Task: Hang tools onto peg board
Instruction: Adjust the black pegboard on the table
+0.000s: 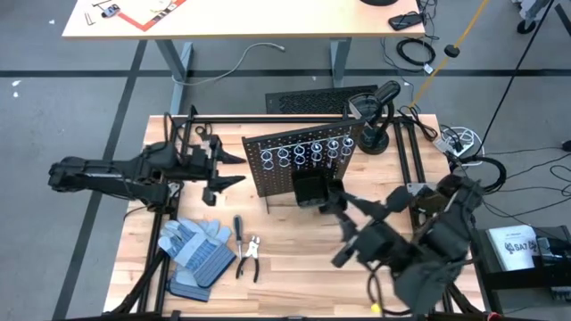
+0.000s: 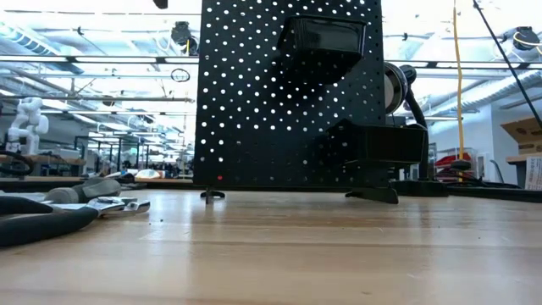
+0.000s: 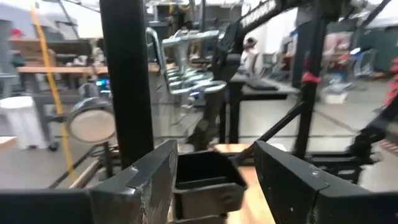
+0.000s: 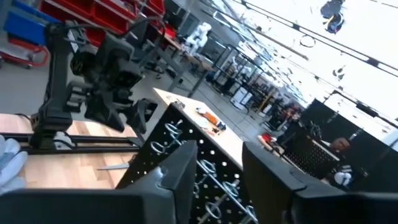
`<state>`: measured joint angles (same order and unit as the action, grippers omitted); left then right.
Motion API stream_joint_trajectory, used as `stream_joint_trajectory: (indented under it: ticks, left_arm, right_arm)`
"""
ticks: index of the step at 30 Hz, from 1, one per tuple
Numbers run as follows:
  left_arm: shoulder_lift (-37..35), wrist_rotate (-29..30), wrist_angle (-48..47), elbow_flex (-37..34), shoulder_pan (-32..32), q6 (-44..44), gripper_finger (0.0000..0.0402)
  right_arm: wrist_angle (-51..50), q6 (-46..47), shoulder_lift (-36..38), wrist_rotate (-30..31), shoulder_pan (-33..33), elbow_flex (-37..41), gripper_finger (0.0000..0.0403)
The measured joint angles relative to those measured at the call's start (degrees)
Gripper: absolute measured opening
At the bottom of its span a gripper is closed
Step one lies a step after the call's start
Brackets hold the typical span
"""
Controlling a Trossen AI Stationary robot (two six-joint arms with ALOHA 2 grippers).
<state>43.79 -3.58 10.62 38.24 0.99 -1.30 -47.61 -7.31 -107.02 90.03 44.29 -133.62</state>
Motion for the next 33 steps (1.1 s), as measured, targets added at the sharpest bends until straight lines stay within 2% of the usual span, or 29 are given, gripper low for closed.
stream_joint_trajectory:
  ticks: [3, 7, 14, 20, 25, 33]
  left_arm:
    - [1.7, 4.3, 1.2, 0.0, -0.9, -2.3, 0.0221]
    - [1.9, 8.7, 1.2, 0.0, -1.9, -4.2, 0.0221]
    - [-1.7, 11.4, 1.0, 0.0, -4.1, -5.7, 0.0221]
    - [-3.2, 21.4, -1.4, 0.0, -4.4, -7.1, 0.0221]
    - [0.1, 21.7, -1.4, 0.0, -4.4, -8.2, 0.0221]
    - [5.0, 22.7, 2.7, 0.0, -2.8, -8.7, 0.0221]
  right_arm:
    - [-5.3, 2.1, 1.9, 0.0, 1.6, 0.0, 0.0099]
    - [-6.7, 2.2, 3.7, -0.1, 3.3, 0.0, 0.0094]
    - [-6.7, -1.5, 5.0, -0.1, 5.0, 0.0, 0.0143]
    - [-6.9, -3.2, 5.0, -0.4, 5.0, 0.0, 0.0187]
    - [-7.2, -3.2, 5.0, -0.5, 4.9, 0.0, 0.0206]
    - [-7.2, -3.4, 5.0, -0.5, 4.9, 0.0, 0.0206]
